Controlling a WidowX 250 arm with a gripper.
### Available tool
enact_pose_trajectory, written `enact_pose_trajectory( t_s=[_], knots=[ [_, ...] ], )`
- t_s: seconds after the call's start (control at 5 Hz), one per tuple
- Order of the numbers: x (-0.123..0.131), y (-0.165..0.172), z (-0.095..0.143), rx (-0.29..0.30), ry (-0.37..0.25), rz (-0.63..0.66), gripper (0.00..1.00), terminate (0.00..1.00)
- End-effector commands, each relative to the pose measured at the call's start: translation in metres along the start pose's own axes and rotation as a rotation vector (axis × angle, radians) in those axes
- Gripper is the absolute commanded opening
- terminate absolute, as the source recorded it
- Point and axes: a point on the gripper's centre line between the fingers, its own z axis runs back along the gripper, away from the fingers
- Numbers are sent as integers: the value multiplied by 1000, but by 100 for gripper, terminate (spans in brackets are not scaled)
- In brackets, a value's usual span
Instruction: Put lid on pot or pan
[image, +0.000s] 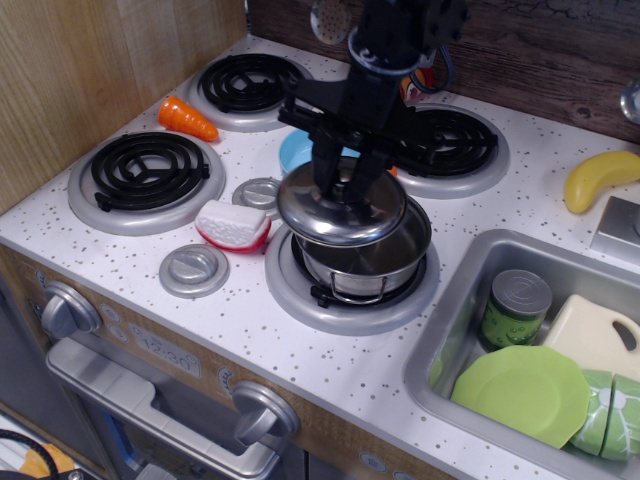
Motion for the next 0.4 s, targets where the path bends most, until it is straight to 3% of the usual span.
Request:
enact_pose_trajectory(
  t_s=[0.0, 0.2],
  knots=[
    [7, -9, -3, -34, -35, -6, 0, 0],
    [4, -11, -9, -55, 1, 4, 0, 100]
  ],
)
